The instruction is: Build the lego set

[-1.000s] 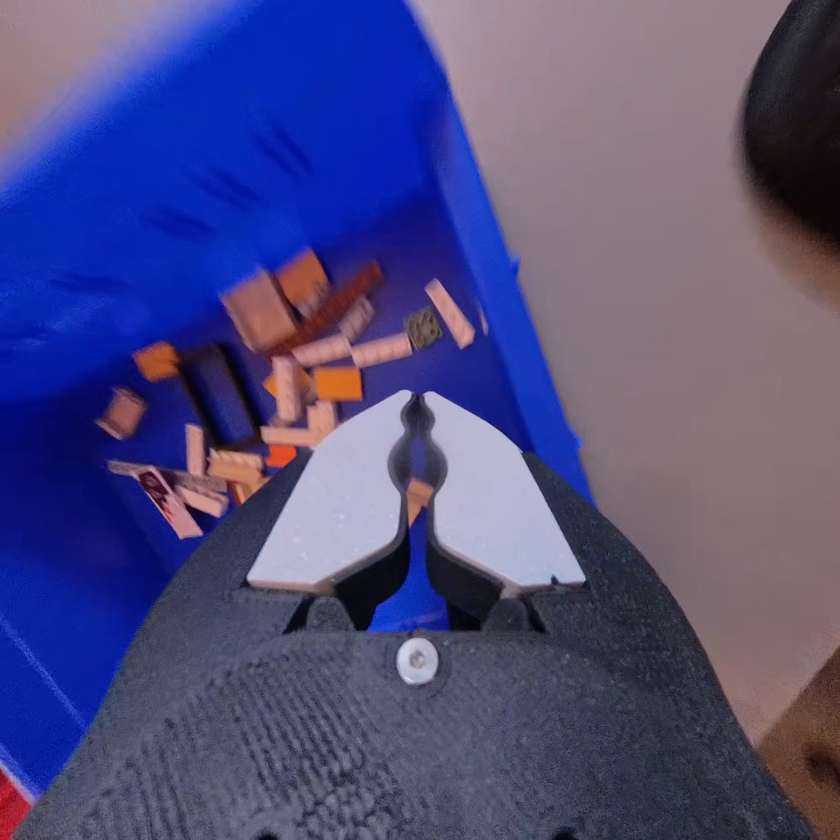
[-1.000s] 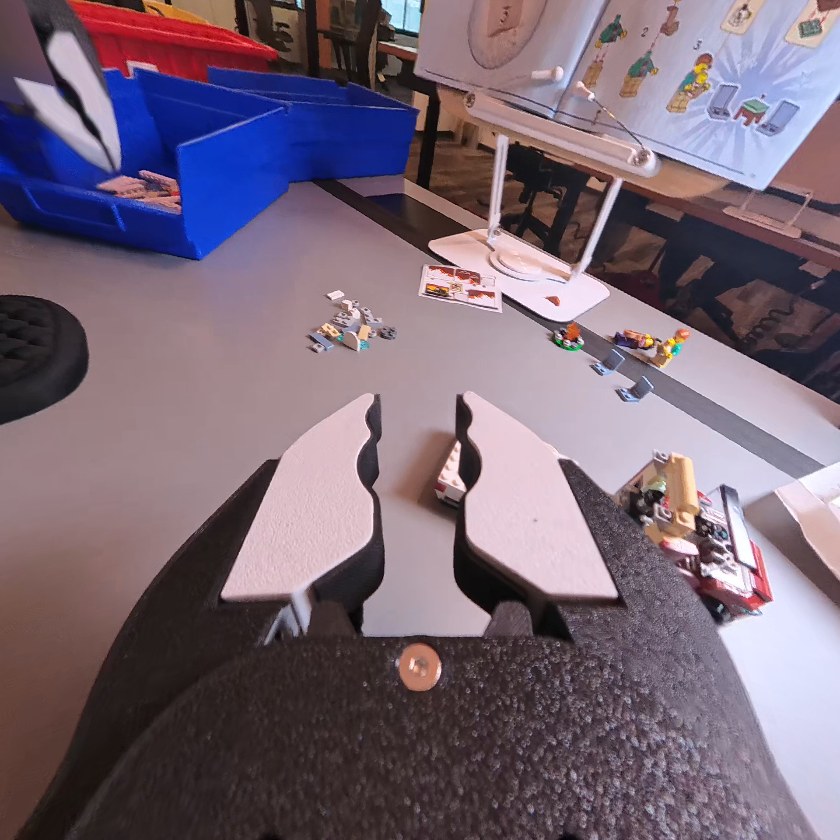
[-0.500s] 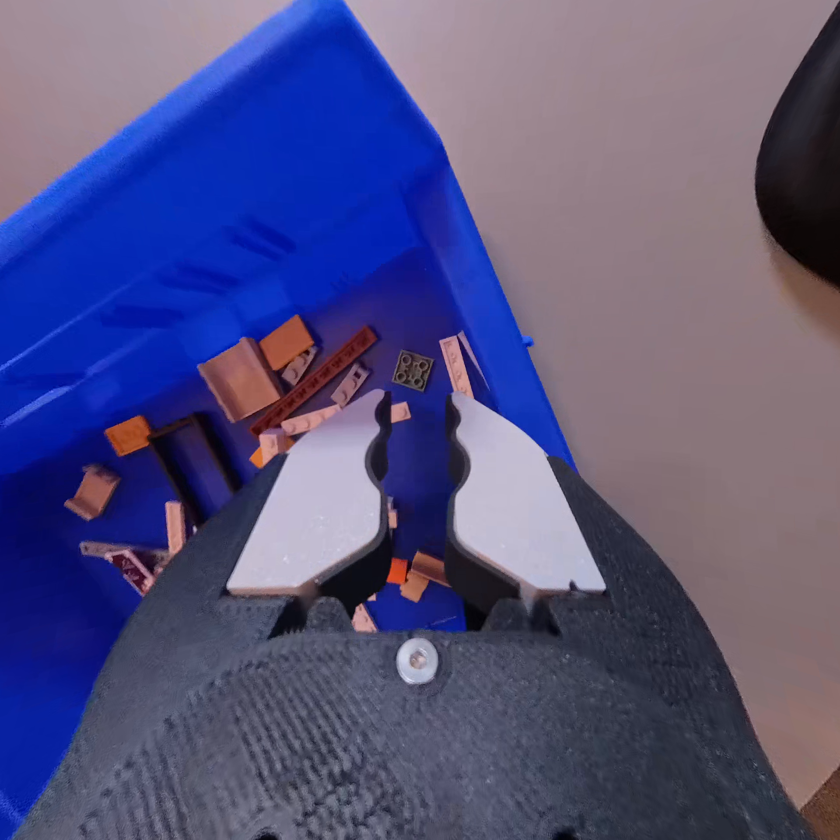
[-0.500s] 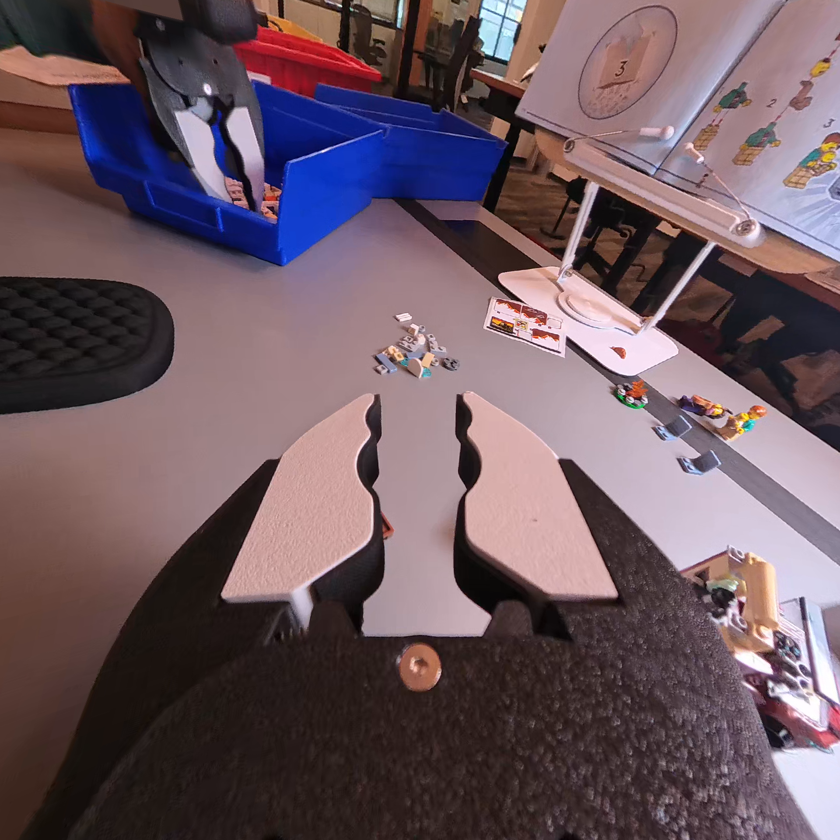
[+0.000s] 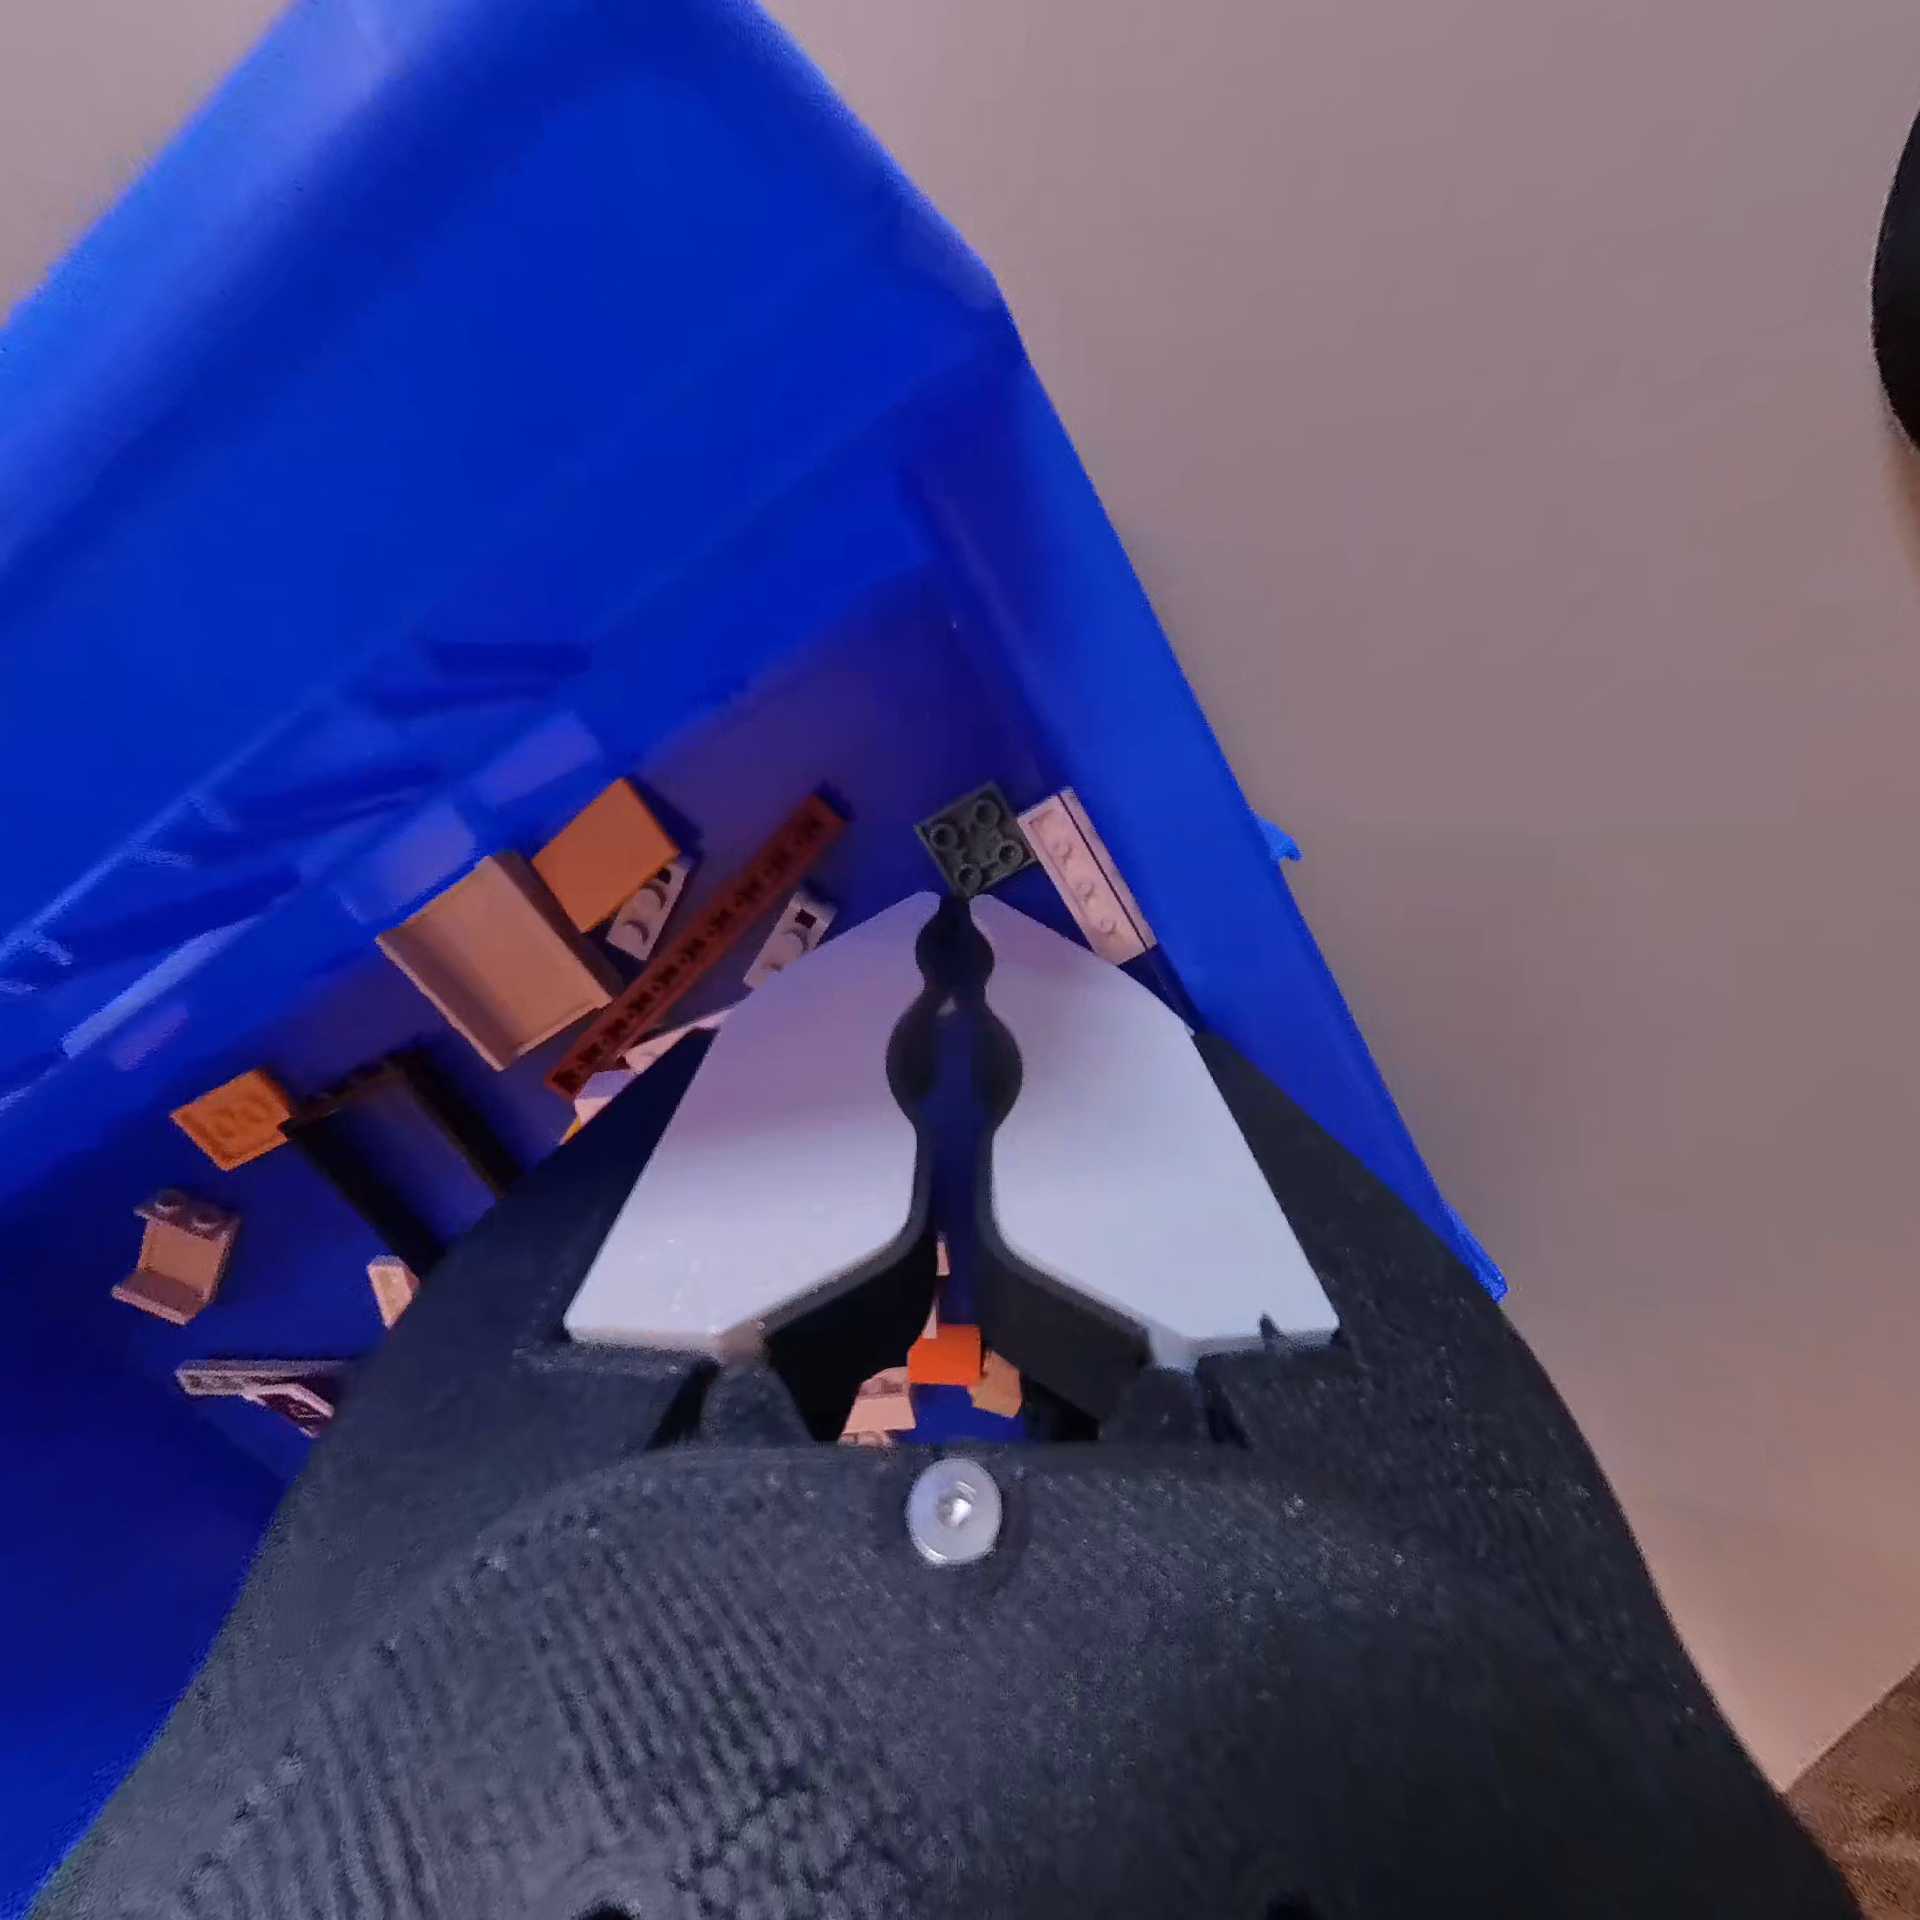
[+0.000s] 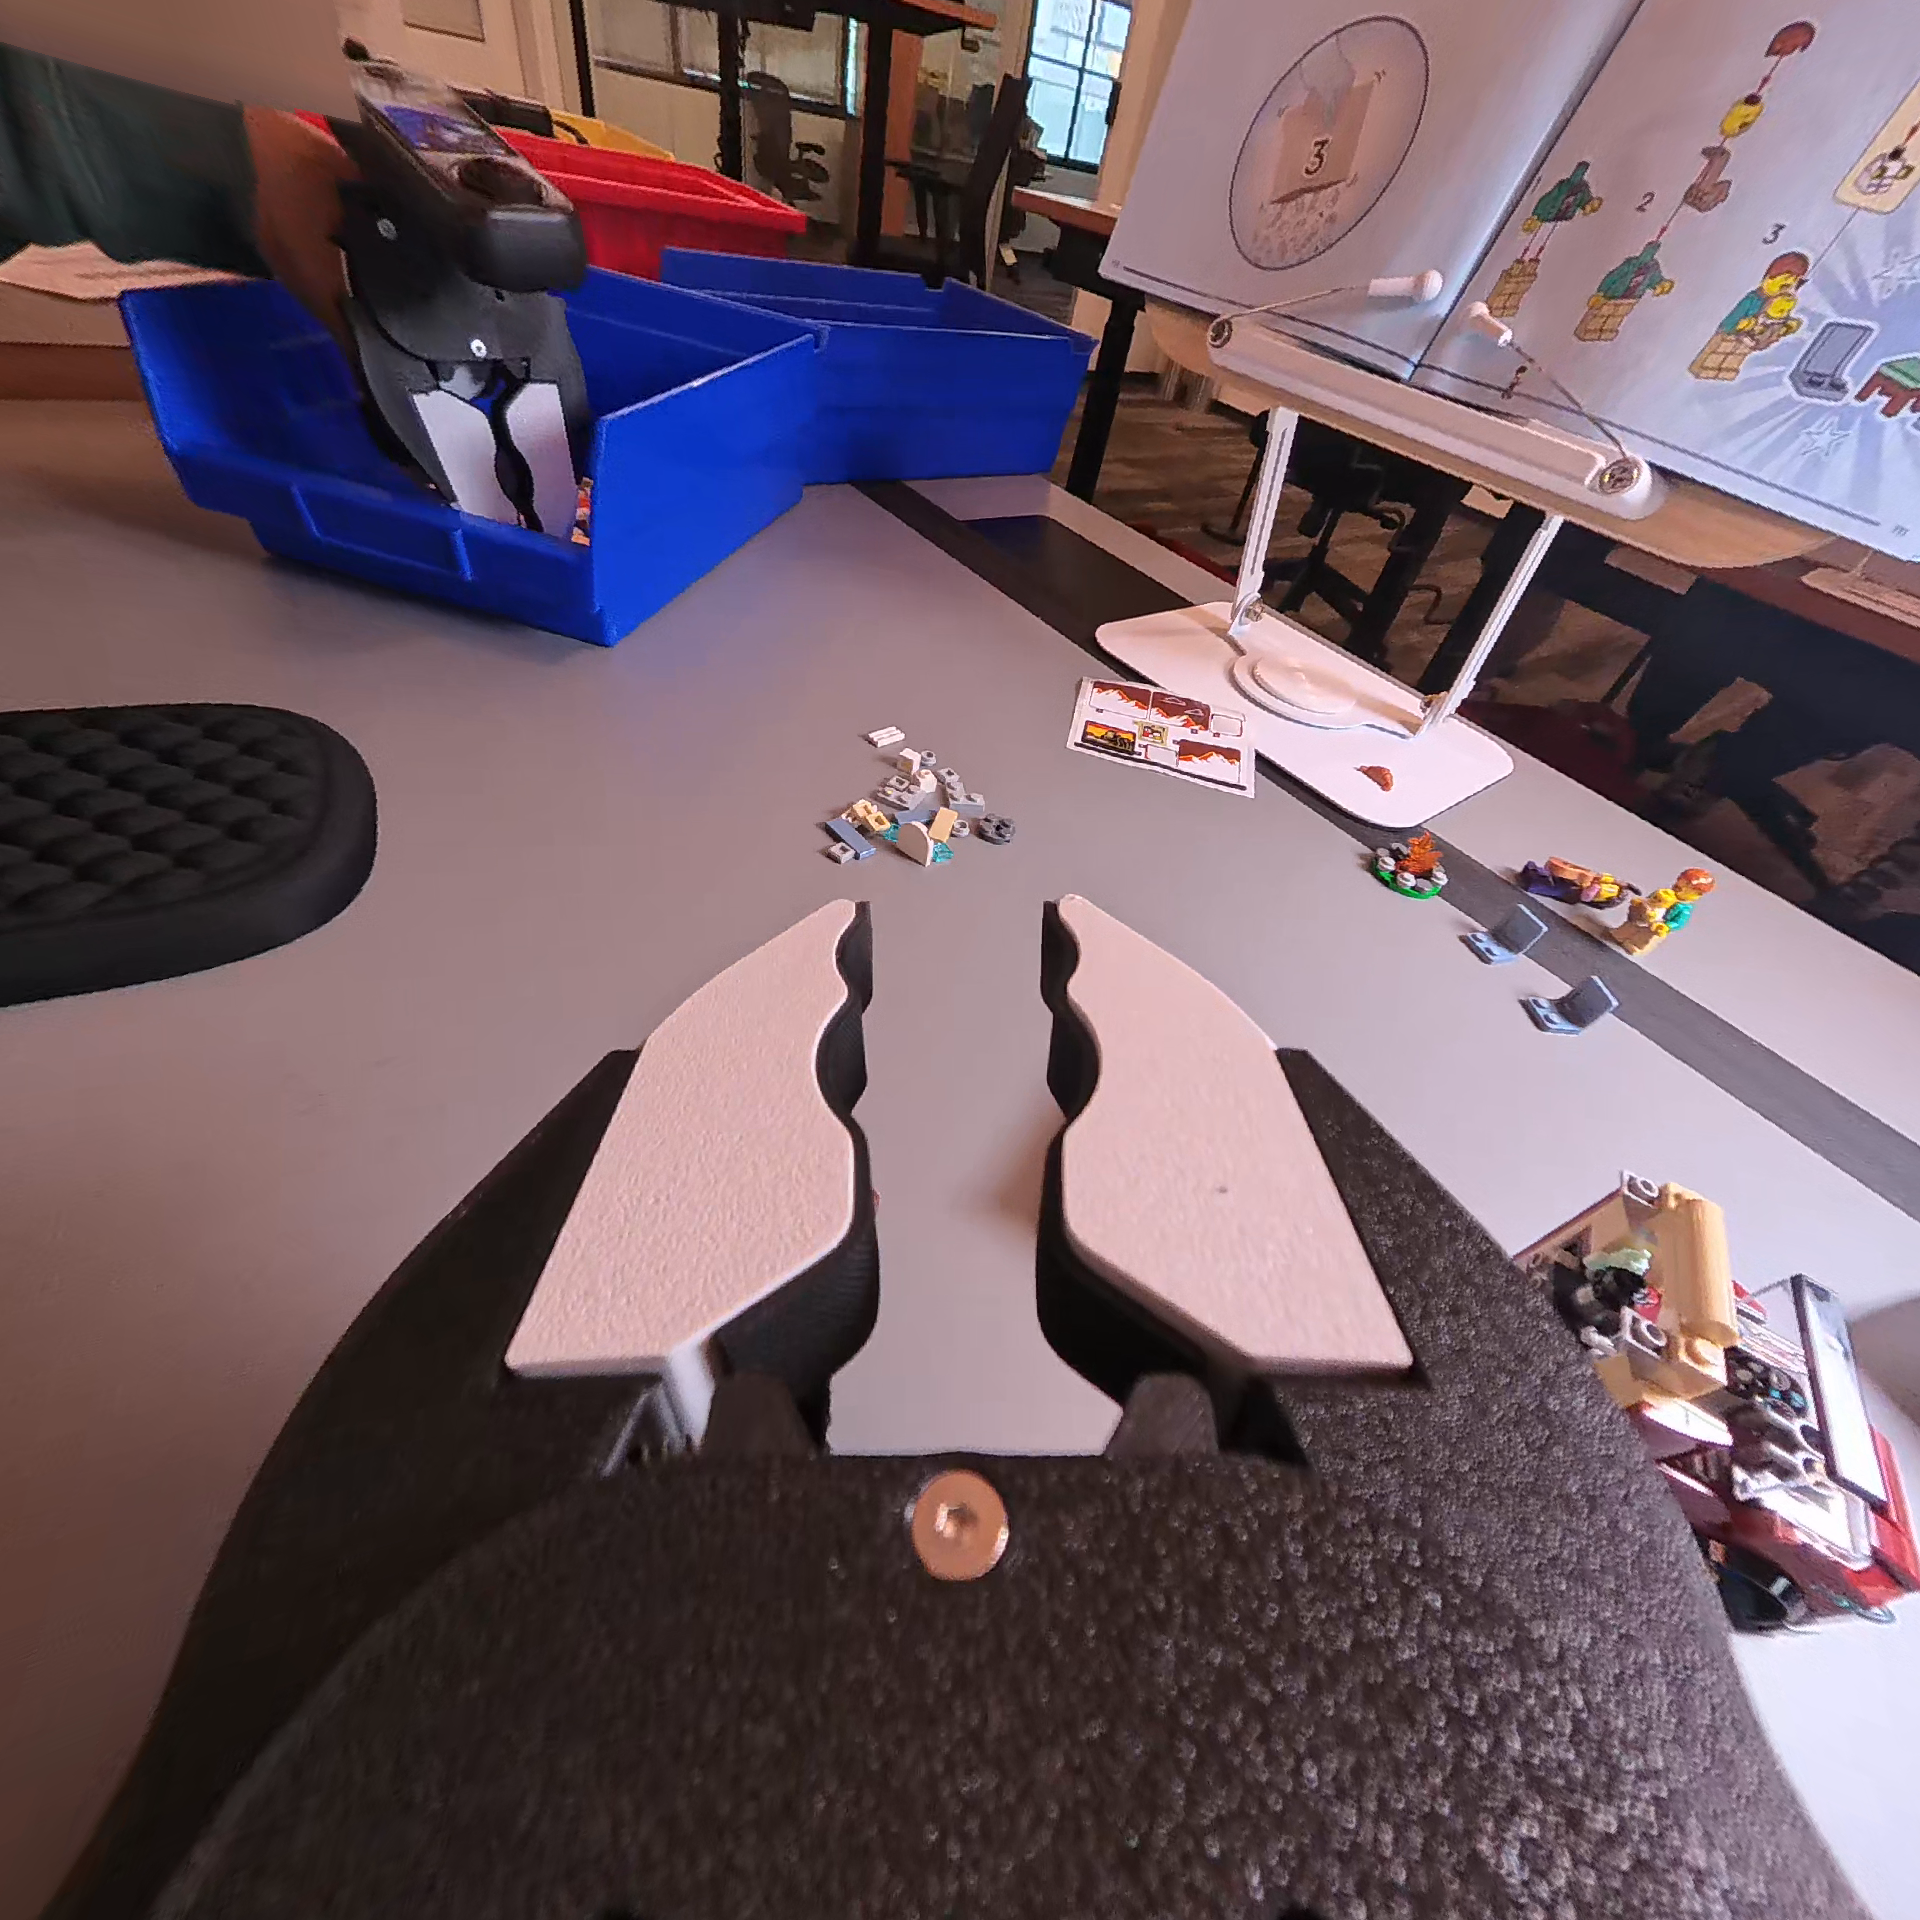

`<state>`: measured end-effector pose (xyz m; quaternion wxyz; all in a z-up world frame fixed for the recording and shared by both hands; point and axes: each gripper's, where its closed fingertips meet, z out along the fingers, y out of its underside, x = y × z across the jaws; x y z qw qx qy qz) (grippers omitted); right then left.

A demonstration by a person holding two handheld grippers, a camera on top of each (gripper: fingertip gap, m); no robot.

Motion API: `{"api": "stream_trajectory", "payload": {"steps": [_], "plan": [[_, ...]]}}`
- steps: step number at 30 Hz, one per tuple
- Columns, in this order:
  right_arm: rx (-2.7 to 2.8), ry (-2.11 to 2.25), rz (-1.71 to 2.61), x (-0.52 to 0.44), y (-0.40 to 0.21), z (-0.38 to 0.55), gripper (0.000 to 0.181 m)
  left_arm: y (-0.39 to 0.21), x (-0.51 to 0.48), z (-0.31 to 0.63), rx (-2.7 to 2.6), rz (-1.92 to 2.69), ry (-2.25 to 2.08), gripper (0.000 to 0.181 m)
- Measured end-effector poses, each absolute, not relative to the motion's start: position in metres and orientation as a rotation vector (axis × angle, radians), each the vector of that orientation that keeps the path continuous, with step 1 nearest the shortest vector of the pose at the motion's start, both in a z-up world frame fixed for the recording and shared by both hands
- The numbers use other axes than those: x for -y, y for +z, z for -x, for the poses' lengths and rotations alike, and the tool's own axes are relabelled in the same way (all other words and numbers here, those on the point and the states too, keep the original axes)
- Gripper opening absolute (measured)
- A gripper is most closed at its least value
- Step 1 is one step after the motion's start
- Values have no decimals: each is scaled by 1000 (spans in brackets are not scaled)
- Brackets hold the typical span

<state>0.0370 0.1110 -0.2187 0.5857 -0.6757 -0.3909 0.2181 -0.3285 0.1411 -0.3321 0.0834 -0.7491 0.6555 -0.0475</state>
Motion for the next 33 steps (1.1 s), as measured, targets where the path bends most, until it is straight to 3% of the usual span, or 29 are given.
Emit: {"api": "stream_trajectory", "payload": {"steps": [5, 7, 13, 23, 27, 33], "plan": [[913, 520, 1569, -109, -217, -38, 31, -323, -143, 328, -1842, 2189, -162, 1], [914, 526, 1570, -109, -217, -37, 31, -320, -143, 326, -1848, 2163, -153, 17], [910, 511, 1589, -112, -222, -39, 31, -324, -146, 326, -1958, 2116, -161, 28], [852, 459, 1661, -132, -229, -45, 31, -331, -133, 304, -2232, 1883, -297, 17], [832, 438, 1680, -136, -232, -47, 31, -332, -140, 292, -2170, 1872, -329, 0], [819, 428, 1700, -140, -234, -50, 31, -315, -165, 300, -1993, 1847, -260, 0]]}}
